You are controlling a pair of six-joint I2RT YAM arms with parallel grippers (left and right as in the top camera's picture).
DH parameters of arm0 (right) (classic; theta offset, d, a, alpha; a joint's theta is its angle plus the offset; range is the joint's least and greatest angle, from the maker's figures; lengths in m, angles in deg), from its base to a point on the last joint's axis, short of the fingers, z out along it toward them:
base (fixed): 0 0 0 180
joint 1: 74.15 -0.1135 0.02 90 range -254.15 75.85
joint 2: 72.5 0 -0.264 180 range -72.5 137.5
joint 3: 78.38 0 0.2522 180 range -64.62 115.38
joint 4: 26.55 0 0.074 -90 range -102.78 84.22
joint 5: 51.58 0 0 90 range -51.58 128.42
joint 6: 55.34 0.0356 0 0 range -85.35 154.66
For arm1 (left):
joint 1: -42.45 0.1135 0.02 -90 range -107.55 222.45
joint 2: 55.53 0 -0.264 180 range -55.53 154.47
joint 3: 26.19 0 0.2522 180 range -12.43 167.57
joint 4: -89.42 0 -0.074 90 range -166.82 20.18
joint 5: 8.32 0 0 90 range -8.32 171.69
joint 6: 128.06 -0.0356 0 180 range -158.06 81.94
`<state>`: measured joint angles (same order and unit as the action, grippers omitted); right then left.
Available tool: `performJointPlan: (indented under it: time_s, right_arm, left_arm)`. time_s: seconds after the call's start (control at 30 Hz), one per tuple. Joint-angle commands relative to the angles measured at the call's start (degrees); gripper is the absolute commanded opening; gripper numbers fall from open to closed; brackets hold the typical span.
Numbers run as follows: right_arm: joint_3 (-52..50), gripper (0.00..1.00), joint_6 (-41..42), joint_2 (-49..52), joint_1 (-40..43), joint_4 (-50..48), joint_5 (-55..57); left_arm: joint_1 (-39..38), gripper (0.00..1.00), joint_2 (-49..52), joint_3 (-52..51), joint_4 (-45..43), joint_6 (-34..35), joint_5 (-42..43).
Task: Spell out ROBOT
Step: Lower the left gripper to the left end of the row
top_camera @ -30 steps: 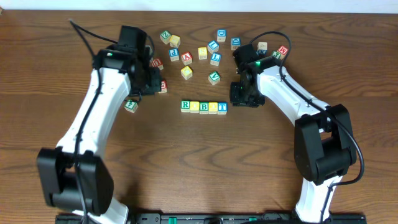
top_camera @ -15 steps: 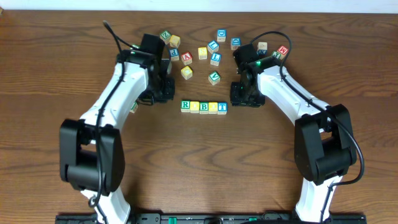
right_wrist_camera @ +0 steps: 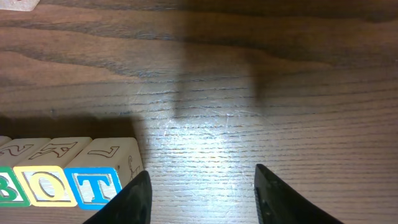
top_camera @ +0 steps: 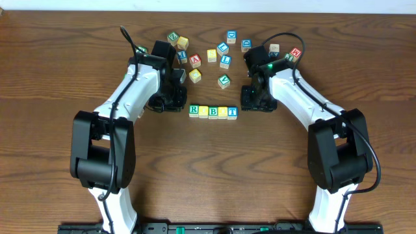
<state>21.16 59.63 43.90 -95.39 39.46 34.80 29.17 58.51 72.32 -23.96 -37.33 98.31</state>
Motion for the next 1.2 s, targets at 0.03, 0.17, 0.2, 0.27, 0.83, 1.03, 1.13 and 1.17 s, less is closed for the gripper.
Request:
performJointPlan:
  time_s: [0.03,0.17,0.2,0.27,0.83,1.03,1.13,1.17]
  right_arm:
    - [1.05,0.50,-0.39,-1.40,0.26,0.02,0.50]
    - [1.05,0.50,-0.39,-1.40,0.26,0.00,0.52]
    - [1.05,0.51,-0.39,-1.40,0.26,-0.02,0.57]
    - [1.05,0.51,-0.39,-1.40,0.26,-0.11,0.68]
    - [1.05,0.51,-0.42,-1.40,0.26,-0.11,0.68]
    - [1.05,0.51,-0.42,-1.40,0.26,-0.07,0.68]
    - [1.05,0.51,-0.42,-1.40,0.26,-0.07,0.68]
    - [1.05,0.51,-0.42,-1.40,0.26,-0.07,0.68]
  left_arm:
    - [-0.04,0.08,1.79,-0.55,0.15,-1.84,0.96]
    - [-0.04,0.07,1.97,-0.55,0.13,-1.81,0.96]
    - [-0.04,0.08,1.97,-0.55,0.15,-1.81,0.98]
    - [-0.11,0.08,1.97,-0.55,0.17,-1.81,0.98]
    - [-2.82,0.08,2.03,-0.55,-0.52,-4.83,2.43]
    - [-2.82,0.08,2.03,-0.79,-1.60,-4.79,2.40]
    - [-2.82,0.08,2.03,-1.68,-2.93,-4.74,2.29]
    - [-2.82,0.08,2.03,-2.05,-3.34,-4.55,2.21]
